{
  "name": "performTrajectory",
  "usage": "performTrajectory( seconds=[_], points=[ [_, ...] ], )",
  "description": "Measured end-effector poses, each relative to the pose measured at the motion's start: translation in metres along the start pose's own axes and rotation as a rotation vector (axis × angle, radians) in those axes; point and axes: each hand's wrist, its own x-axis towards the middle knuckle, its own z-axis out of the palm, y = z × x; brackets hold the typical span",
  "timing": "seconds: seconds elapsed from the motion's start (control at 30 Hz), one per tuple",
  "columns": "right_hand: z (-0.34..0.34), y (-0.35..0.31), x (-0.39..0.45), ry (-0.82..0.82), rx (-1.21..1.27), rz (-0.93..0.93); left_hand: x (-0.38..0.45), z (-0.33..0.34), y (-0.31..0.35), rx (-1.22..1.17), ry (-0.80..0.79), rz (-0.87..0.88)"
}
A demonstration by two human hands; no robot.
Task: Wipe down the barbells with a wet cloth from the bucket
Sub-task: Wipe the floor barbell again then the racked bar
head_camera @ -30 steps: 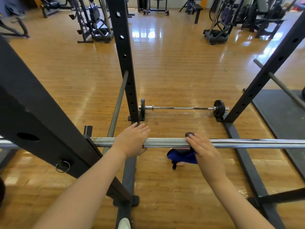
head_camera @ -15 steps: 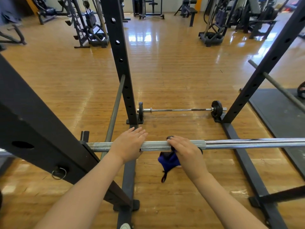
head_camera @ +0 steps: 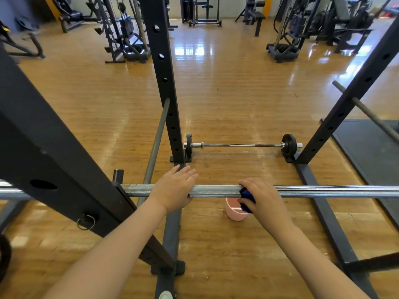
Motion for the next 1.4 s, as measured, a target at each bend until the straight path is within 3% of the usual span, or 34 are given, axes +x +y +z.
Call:
performTrajectory(
  seconds=[0.1,0.33,0.47,0.7,0.77,0.93,1.1,1.2,1.3,1.4],
  points=[
    [0.006,0.000,0.001,0.026,0.027,0.005,-0.013,0.004,-0.006,0.021,0.050,-0.059],
    [0.009,-0.004,-0.003,0.045,0.051,0.014,-0.044,0.017,-0.028,0.018,0.096,-0.384],
    [0.007,-0.002,-0.003,-0.007,0.053,0.019,-0.041,0.011,-0.026,-0.030,0.039,-0.358],
    [0.002,0.007,-0.015,0.093,0.038,0.101,-0.025,-0.008,-0.043,-0.169,-0.405,-0.319],
    [0.005,-0.007,-0.013,0.119,0.014,0.089,-0.026,-0.009,-0.041,-0.176,-0.382,-0.316],
    [0.005,-0.011,-0.013,0.012,0.043,-0.050,-0.029,-0.009,-0.038,-0.144,-0.265,-0.321],
    [0.005,-0.003,-0.020,0.211,0.185,0.311,-0.028,-0.007,-0.040,-0.132,-0.284,-0.305],
    [0.020,-0.028,-0.011,0.171,0.073,0.163,-0.028,-0.004,-0.040,-0.139,-0.274,-0.304],
    [0.011,-0.010,-0.017,0.069,-0.010,0.036,-0.027,-0.005,-0.040,-0.139,-0.284,-0.303],
    [0.004,0.012,-0.030,0.134,-0.050,0.098,-0.027,-0.003,-0.042,-0.143,-0.281,-0.305]
  ],
)
